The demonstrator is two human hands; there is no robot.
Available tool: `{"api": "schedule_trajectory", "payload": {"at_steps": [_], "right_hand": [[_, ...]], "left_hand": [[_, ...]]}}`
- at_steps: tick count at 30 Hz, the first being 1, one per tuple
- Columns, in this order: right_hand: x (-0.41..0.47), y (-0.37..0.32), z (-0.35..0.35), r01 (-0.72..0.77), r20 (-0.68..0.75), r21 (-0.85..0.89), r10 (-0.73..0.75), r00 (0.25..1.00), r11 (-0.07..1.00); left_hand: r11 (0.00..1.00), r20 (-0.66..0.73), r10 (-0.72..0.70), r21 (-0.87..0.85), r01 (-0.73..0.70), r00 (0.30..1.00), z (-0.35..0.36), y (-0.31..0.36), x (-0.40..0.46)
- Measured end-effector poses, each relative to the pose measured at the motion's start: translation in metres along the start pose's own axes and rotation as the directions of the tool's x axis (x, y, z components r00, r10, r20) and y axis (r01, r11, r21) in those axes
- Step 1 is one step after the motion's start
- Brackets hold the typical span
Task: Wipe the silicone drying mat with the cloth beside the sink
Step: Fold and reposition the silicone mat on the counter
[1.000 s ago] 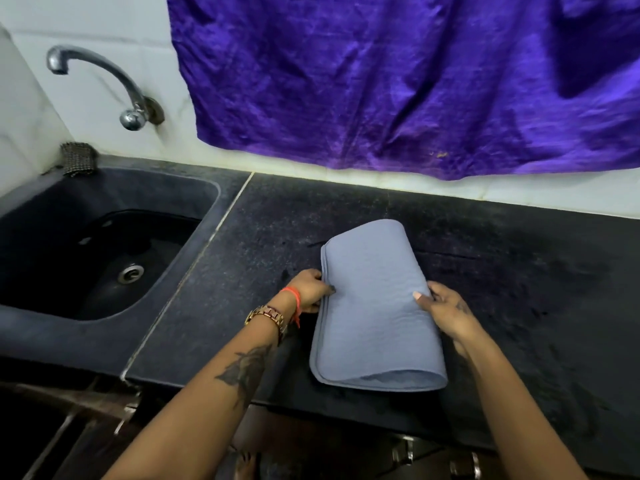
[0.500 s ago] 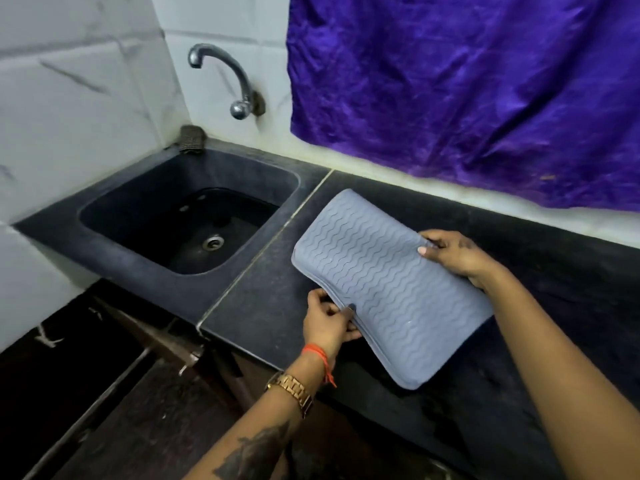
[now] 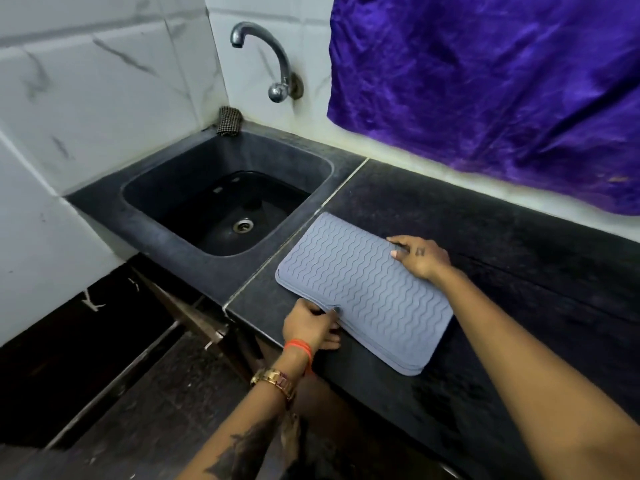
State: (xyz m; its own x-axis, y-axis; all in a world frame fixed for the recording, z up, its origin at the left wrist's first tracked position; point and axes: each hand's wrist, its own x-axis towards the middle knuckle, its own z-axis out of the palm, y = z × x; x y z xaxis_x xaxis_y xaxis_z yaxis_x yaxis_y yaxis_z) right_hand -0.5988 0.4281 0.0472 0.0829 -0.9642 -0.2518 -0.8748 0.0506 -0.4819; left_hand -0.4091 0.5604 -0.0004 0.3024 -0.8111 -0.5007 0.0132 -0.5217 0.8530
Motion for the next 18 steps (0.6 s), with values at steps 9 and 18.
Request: {"api": "schedule_trajectory", "payload": {"at_steps": [9, 18], "right_hand": [[-0.047, 0.028, 0.016, 0.043, -0.444, 0.106, 0.008, 0.896, 0.993], [-0.115, 0.052, 0.054, -0.182, -0.34, 0.372, 0.316, 0.886, 0.91]], "left_hand": [[0.695, -0.111, 0.427, 0.675, -0.247, 0.897, -0.032, 0.035, 0.034], [0.573, 0.059, 0.433, 0.753, -0.325, 0.9, -0.039, 0.055, 0.079]]}}
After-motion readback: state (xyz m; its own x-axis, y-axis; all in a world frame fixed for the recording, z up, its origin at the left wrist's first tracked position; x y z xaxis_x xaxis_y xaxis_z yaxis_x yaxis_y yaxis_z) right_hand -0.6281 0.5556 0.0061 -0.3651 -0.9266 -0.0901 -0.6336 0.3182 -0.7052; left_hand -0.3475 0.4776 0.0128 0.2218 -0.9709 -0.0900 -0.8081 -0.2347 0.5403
